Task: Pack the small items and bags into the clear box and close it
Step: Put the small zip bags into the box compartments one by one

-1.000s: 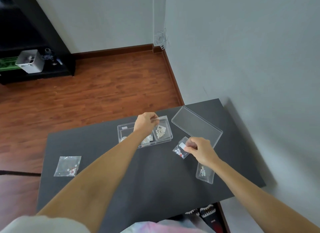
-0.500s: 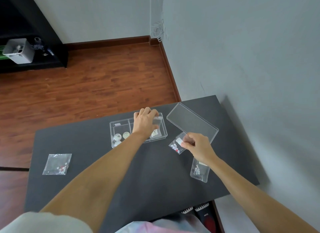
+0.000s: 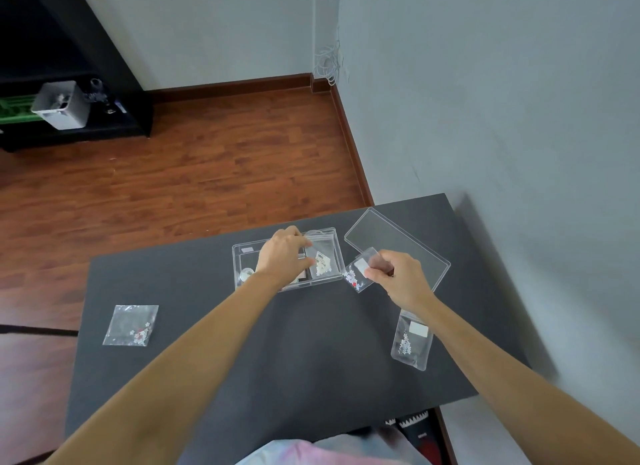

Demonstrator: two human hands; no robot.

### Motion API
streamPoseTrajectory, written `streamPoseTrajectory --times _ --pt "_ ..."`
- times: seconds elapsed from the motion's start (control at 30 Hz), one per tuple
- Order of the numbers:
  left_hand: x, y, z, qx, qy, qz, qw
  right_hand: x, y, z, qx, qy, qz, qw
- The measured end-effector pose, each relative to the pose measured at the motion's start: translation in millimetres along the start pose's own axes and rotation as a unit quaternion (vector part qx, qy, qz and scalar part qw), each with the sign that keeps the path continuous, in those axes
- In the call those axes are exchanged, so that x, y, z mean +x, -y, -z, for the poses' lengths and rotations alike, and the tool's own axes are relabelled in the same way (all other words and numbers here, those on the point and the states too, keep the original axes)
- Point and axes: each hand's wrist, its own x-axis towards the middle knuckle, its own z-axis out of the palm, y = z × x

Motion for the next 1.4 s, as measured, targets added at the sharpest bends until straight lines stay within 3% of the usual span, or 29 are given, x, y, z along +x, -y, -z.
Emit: streamPoseTrajectory --times 0.27,0.47,0.63,0.73,0.93,1.4 --pt "9.0 -20.0 -15.6 0.216 0.035 0.049 0.975 13.4 8.6 -1.1 0.005 -0.009 0.008 1.0" --pt "3.7 -20.9 -28.8 0.217 0.037 0.07 0.973 21.4 13.9 -1.6 -0.011 -0.026 0.012 1.0" --pt "-25.1 4.1 -20.1 0.05 -0.107 0.001 0.993 37.7 33.2 -6.5 -0.018 -0.032 0.053 0.998" --pt "-47.8 33.0 -16.0 0.05 -0.178 0.014 0.983 47.7 48.0 -17.0 -0.034 -0.014 0.091 0.995" --pt "-70.8 75.2 -24.8 0.06 -0.064 0.114 0.99 60.9 55.1 -45.0 -0.218 0.09 0.108 0.966" --pt "-74.2 75.6 -27.3 0.04 -0.015 0.134 0.99 64.6 45.1 -73.9 -0.423 -0.008 0.178 0.888"
